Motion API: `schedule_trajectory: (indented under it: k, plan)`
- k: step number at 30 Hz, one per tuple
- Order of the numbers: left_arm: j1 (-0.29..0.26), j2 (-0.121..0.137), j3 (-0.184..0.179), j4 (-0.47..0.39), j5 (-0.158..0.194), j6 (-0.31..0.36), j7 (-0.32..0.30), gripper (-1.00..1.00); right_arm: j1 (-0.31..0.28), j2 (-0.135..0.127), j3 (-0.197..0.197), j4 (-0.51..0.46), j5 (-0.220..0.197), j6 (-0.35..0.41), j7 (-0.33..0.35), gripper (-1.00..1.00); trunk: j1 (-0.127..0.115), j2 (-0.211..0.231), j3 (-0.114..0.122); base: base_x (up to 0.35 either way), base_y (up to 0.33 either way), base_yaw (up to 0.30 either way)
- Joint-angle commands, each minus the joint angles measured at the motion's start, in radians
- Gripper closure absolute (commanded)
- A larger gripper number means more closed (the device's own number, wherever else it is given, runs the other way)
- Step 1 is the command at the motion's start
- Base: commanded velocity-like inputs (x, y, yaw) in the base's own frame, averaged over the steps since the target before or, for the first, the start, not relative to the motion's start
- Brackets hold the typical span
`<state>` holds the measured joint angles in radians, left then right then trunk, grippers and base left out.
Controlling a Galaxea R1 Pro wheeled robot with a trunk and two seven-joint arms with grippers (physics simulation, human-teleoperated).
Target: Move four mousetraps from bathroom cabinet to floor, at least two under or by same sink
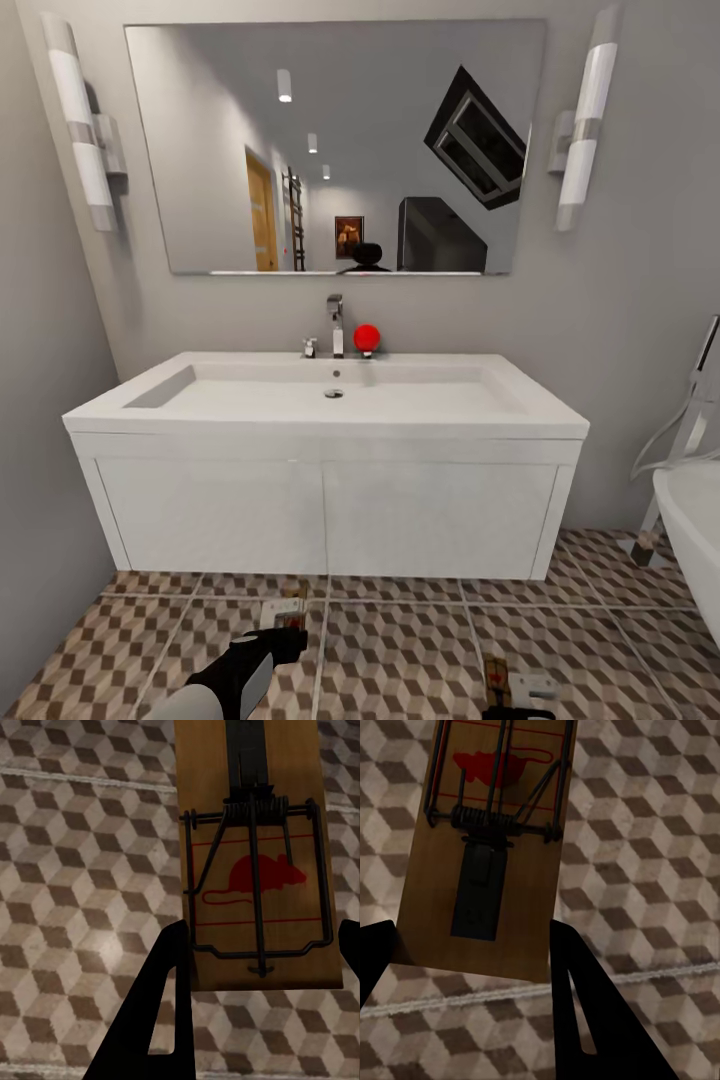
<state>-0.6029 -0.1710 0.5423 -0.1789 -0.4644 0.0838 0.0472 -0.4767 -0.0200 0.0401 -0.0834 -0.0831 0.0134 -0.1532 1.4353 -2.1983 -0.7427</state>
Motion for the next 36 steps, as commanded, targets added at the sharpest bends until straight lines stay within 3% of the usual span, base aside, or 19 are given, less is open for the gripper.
schedule_trajectory:
  k: [1, 29, 31, 33, 36]
  plan:
    - [0.0, -0.001, 0.003, -0.002, -0.005, 0.005, 0.002, 1.0, 0.0, 0.0, 0.004, -0.001, -0.012, -0.002, 0.001, 1.0, 0.004, -0.008, -0.004, 0.0, 0.0, 0.0]
    - [0.0, -0.001, 0.003, 0.003, -0.007, 0.008, 0.012, 1.0, 0.0, -0.002, 0.007, -0.001, -0.012, -0.002, -0.012, 1.0, 0.107, -0.197, -0.089, 0.0, 0.0, 0.0]
    - [0.0, -0.001, 0.003, 0.003, -0.008, 0.009, 0.037, 1.0, 0.0, -0.002, 0.008, -0.005, -0.012, 0.0, -0.012, 1.0, 0.115, -0.211, -0.095, 0.0, 0.0, 0.0]
    - [0.0, -0.001, 0.003, 0.002, -0.007, 0.011, 0.139, 1.0, 0.0, -0.004, 0.007, -0.012, -0.011, 0.006, -0.017, 1.0, 0.123, -0.225, -0.101, 0.0, 0.0, 0.0]
    - [-0.001, -0.001, 0.003, 0.002, -0.007, 0.012, 0.186, 1.0, 0.0, -0.006, 0.006, -0.036, 0.008, 0.013, -0.06, 1.0, 0.134, -0.246, -0.111, 0.0, 0.0, 0.0]
